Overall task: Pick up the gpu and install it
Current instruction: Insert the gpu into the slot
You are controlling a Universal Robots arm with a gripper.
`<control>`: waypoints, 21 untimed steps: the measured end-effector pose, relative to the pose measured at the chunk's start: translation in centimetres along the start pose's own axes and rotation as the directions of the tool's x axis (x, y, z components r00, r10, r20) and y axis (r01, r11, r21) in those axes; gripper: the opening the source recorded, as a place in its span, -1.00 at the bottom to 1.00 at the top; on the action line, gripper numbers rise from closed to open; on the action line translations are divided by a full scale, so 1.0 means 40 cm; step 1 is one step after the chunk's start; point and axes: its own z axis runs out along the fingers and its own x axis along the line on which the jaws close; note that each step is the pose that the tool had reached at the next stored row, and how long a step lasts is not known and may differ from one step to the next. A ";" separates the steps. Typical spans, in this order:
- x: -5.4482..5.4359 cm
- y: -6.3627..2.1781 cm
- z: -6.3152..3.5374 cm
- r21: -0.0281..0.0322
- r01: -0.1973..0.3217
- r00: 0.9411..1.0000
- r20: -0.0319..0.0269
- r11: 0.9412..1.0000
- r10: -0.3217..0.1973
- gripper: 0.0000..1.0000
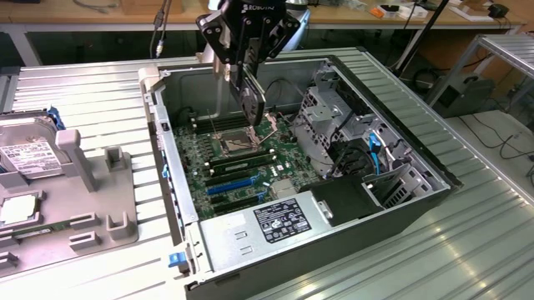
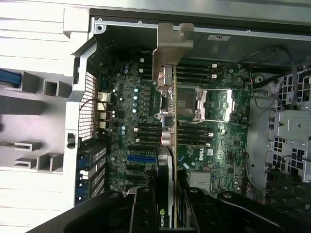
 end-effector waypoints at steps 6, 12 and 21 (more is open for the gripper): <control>0.000 0.000 0.000 0.000 0.023 1.000 -0.001 1.000 -0.023 -0.47; 0.000 0.000 0.000 -0.001 0.034 0.999 -0.001 0.999 -0.034 -0.47; 0.000 0.000 0.000 -0.002 0.093 0.996 -0.004 0.996 -0.093 -0.47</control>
